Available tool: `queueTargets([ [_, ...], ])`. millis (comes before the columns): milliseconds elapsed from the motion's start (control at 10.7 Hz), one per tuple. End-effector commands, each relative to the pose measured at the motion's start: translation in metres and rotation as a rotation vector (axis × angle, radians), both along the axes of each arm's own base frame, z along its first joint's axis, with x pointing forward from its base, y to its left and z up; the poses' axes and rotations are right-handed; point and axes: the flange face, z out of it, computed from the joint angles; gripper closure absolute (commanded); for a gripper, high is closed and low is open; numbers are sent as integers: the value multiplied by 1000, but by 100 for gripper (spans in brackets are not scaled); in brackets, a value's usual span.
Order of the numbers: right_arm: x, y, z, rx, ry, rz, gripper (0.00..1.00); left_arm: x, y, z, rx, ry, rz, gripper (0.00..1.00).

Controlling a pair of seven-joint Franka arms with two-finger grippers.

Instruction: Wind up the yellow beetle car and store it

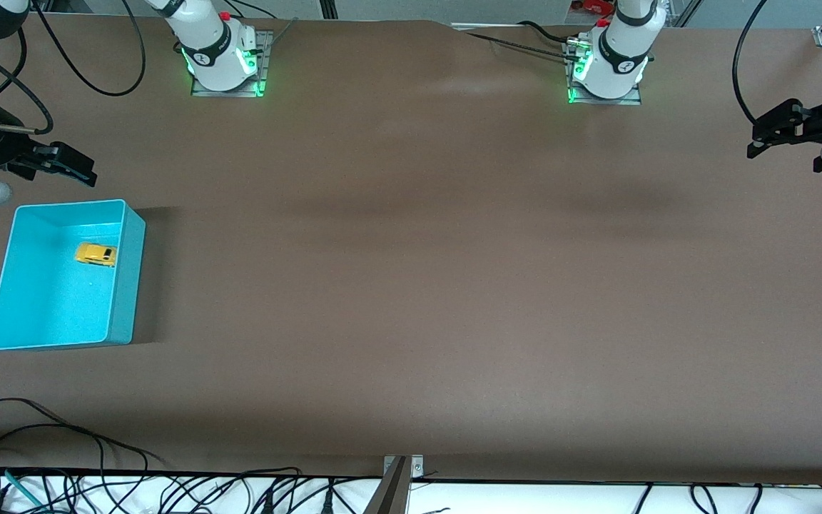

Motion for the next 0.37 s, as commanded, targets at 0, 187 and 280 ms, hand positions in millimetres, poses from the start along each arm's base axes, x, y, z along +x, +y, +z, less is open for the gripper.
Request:
queueTargets([
  [0, -10, -8, 8, 2, -10, 3, 0, 0, 0, 6, 13, 3, 5, 0],
  [187, -12, -16, 11, 16, -15, -15, 0, 0, 1, 6, 13, 3, 6, 0],
  [280, -12, -16, 11, 16, -15, -15, 0, 0, 1, 6, 13, 3, 6, 0],
])
